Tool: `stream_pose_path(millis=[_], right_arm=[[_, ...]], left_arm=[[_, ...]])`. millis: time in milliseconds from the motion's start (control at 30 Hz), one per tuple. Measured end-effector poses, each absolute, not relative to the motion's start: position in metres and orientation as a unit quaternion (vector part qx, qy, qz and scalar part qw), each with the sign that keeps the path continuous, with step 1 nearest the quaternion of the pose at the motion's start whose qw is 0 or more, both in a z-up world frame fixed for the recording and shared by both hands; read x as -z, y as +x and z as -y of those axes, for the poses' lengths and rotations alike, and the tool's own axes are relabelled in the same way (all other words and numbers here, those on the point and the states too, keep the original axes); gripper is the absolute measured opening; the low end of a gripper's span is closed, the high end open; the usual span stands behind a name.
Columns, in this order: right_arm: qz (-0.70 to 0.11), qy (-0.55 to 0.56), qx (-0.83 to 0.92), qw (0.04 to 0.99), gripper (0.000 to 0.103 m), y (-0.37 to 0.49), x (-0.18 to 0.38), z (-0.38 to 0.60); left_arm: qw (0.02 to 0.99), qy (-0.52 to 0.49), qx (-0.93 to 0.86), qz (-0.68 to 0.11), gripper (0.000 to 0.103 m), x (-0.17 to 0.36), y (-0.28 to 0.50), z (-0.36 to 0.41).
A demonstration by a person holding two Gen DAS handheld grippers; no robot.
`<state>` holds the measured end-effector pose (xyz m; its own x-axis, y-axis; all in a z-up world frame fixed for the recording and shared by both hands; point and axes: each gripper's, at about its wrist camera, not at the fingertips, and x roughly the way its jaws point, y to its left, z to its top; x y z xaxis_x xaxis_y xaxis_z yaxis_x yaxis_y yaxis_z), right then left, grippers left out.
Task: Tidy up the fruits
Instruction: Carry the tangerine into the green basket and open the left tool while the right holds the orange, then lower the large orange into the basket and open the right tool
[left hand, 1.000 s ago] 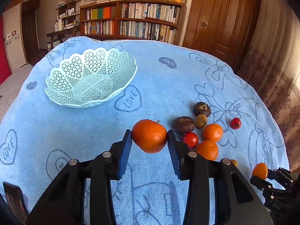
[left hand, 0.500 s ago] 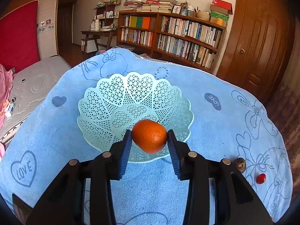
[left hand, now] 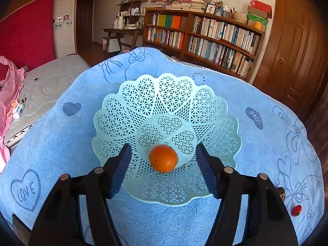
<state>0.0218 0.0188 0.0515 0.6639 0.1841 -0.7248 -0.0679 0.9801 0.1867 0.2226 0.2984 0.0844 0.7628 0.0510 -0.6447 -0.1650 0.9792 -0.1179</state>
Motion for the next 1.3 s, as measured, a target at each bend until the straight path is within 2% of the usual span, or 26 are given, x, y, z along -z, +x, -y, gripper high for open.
stream_pose_path(millis=[167, 233, 433, 733, 1167, 1233, 1300], right_arm=[[-0.396, 0.063, -0.078, 0.913, 0.041, 0.031, -0.063, -0.027], [-0.391, 0.061, -0.081, 0.915, 0.041, 0.036, -0.069, -0.030], [-0.376, 0.049, -0.089, 0.921, 0.041, 0.068, -0.090, -0.042], [-0.367, 0.053, -0.131, 0.920, 0.041, 0.162, -0.128, -0.080], [-0.425, 0.036, -0.231, 0.874, 0.042, 0.260, -0.126, -0.171], [-0.427, 0.038, -0.224, 0.875, 0.044, 0.266, -0.122, -0.174], [-0.425, 0.044, -0.221, 0.877, 0.061, 0.267, -0.120, -0.174]], left_arm=[[0.951, -0.072, -0.058, -0.294, 0.092, -0.105, 0.194, -0.289], [0.956, -0.059, -0.051, -0.282, 0.094, -0.110, 0.181, -0.282], [0.960, -0.044, -0.028, -0.276, 0.096, -0.110, 0.147, -0.270], [0.948, -0.070, -0.034, -0.309, 0.096, -0.070, 0.111, -0.265], [0.945, -0.093, -0.072, -0.305, 0.096, -0.049, 0.097, -0.271], [0.944, -0.089, -0.067, -0.310, 0.096, -0.047, 0.098, -0.269], [0.944, -0.082, -0.062, -0.315, 0.096, -0.046, 0.101, -0.265]])
